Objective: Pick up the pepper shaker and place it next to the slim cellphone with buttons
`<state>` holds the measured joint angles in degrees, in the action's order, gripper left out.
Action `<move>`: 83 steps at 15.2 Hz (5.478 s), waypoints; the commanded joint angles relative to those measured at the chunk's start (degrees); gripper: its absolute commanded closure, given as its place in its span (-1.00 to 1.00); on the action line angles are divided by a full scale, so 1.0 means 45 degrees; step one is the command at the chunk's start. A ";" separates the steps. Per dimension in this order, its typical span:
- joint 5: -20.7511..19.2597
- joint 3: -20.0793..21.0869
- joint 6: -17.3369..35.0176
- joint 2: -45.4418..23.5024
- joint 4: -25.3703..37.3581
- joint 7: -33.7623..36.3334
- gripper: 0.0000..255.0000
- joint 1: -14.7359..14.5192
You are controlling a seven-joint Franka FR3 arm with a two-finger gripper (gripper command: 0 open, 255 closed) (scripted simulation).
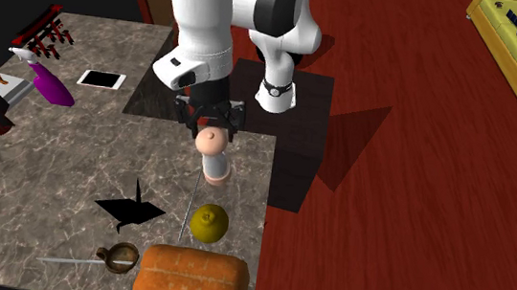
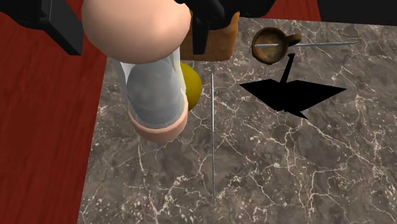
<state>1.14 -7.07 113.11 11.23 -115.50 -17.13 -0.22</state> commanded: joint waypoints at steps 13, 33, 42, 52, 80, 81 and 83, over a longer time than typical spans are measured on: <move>0.0006 0.0000 -0.2426 -0.0175 0.2597 0.0052 1.00 -0.0007; -0.0795 -0.2174 -0.3874 0.3059 0.0803 -0.3256 1.00 0.1402; -0.1616 -0.3979 -0.4489 0.4133 0.0446 -0.5696 1.00 0.2280; -0.2373 -0.6477 -0.5132 0.4075 0.1394 -0.8757 1.00 0.2909; 0.9415 -1.2024 -1.0869 -1.0699 1.5869 -2.1714 1.00 1.5043; 0.9975 -1.1502 -1.1390 -1.1304 1.7381 -2.1445 1.00 1.6294; 0.9446 -1.1954 -1.0626 -1.0871 1.5740 -2.1884 1.00 1.5174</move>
<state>44.06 -60.58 64.27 -37.83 -43.11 -114.90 68.82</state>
